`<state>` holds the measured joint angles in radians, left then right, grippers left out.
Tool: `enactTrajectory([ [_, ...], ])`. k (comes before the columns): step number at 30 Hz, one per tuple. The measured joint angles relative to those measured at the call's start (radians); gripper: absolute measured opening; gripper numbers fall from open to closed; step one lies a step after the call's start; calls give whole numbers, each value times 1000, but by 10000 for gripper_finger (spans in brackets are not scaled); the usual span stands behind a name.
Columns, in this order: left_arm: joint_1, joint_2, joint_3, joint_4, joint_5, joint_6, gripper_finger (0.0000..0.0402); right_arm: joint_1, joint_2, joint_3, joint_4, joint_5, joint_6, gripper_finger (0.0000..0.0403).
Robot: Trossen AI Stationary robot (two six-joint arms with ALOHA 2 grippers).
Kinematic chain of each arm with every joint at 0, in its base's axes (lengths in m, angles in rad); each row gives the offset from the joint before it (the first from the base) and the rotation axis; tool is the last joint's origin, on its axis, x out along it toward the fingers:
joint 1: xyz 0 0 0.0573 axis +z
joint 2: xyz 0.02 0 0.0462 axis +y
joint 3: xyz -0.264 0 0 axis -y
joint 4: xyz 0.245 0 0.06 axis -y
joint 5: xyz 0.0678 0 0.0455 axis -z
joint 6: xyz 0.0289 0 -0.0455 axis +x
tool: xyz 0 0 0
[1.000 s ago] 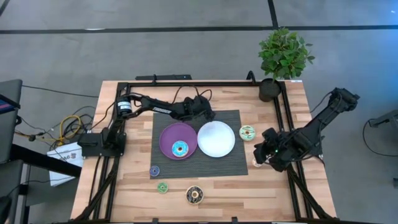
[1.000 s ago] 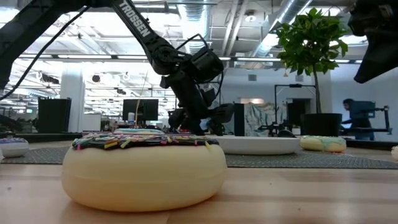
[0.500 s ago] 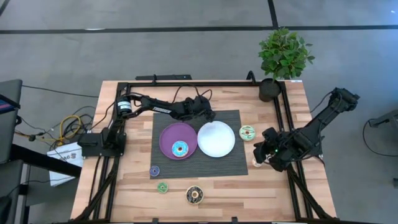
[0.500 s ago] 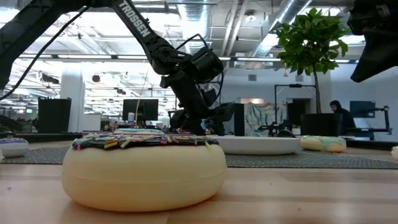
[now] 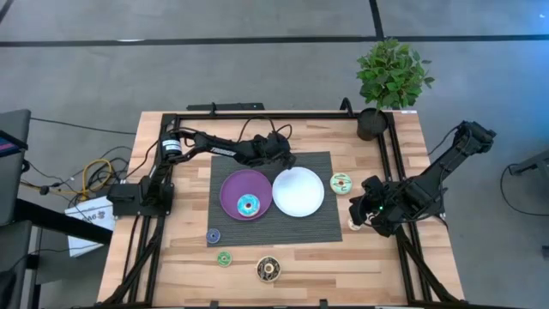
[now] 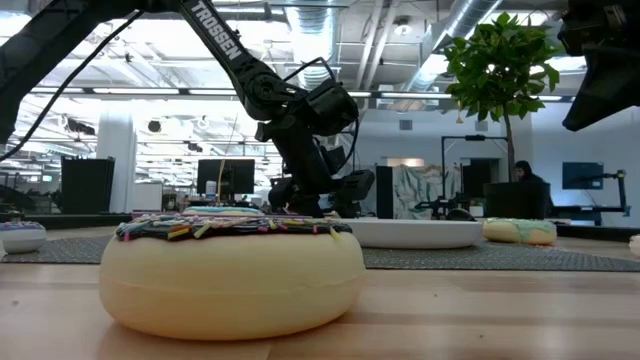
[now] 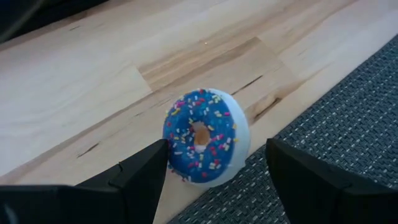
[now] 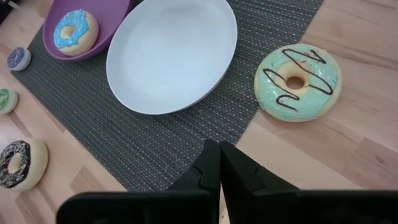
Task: Pick & Place donuts
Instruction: Put the small dark blue donut on the white plate
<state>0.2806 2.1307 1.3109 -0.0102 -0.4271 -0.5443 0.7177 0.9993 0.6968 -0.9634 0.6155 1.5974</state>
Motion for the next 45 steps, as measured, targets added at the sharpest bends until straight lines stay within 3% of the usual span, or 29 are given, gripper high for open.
enactTrajectory([
  [13, 0, 0, 0, 4, -9, 11, 261, 0, 0, 0, 0, 0, 0, 0],
  [23, 1, 0, 0, 5, -5, 28, 183, 0, 0, 0, 0, 0, 0, 0],
  [29, 1, 0, 0, 5, -3, 28, 158, 0, 1, 0, -1, 12, 0, 0],
  [35, 1, 0, 0, 4, 3, 39, 153, 0, 1, 0, -10, 13, 0, 0],
  [45, -8, -45, 2, -13, 81, 201, 152, -20, 3, 0, -28, 21, -6, 0],
])
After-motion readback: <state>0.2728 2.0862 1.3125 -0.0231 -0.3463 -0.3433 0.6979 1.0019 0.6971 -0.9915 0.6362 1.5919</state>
